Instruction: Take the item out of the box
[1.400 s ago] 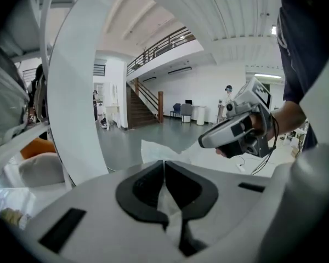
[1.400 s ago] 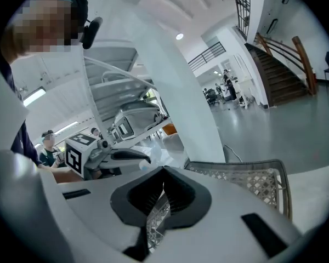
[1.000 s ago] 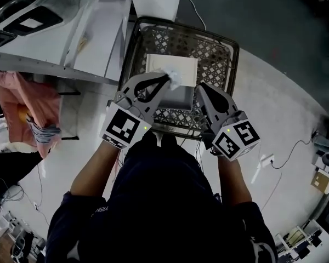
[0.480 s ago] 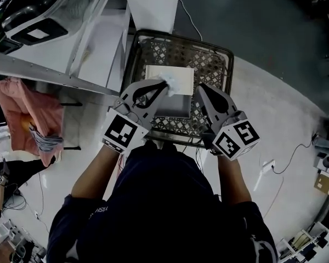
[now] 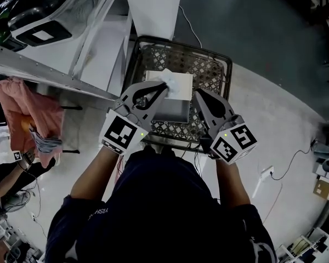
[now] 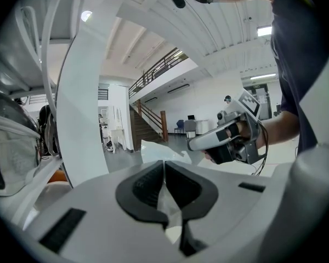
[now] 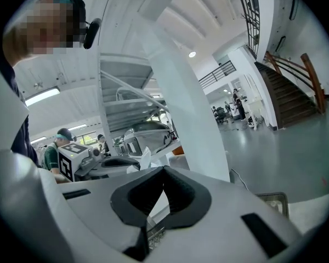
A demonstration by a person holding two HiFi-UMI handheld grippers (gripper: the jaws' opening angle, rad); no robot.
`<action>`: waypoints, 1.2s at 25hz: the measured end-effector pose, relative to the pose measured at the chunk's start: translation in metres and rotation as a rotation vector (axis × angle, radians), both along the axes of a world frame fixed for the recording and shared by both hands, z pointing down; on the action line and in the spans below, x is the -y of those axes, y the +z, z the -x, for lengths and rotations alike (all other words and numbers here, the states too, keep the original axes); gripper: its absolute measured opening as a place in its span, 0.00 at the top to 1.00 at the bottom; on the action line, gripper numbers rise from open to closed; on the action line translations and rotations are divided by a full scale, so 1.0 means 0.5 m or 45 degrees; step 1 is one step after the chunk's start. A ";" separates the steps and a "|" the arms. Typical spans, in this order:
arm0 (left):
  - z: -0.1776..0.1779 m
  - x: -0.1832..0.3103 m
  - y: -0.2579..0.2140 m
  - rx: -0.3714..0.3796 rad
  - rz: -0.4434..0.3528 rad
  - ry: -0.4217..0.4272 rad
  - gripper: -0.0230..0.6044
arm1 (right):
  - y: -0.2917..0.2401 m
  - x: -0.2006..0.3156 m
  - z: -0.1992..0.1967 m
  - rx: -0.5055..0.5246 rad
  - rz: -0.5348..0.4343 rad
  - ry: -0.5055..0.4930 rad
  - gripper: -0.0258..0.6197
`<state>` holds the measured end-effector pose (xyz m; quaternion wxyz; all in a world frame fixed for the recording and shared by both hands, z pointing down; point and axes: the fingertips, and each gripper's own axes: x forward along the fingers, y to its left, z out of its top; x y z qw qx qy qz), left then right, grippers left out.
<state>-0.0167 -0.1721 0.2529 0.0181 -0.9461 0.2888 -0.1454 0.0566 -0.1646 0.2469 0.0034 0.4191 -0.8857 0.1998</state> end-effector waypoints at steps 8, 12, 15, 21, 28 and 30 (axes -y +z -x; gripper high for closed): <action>-0.001 -0.012 0.000 0.005 -0.009 -0.013 0.94 | 0.004 -0.018 0.007 -0.026 -0.004 -0.028 0.93; -0.003 -0.013 0.004 0.010 -0.006 -0.019 0.94 | 0.007 -0.021 0.007 -0.023 -0.001 -0.032 0.93; -0.005 -0.017 0.007 0.008 0.002 -0.019 0.94 | 0.009 -0.022 0.005 -0.021 0.000 -0.032 0.93; -0.006 -0.022 0.011 0.017 0.005 -0.014 0.94 | 0.009 -0.025 0.007 -0.020 0.004 -0.032 0.93; -0.009 -0.024 0.015 0.020 0.007 -0.013 0.94 | 0.012 -0.028 0.007 -0.019 0.003 -0.034 0.93; -0.009 -0.025 0.016 0.021 0.007 -0.013 0.94 | 0.013 -0.029 0.006 -0.019 0.003 -0.033 0.93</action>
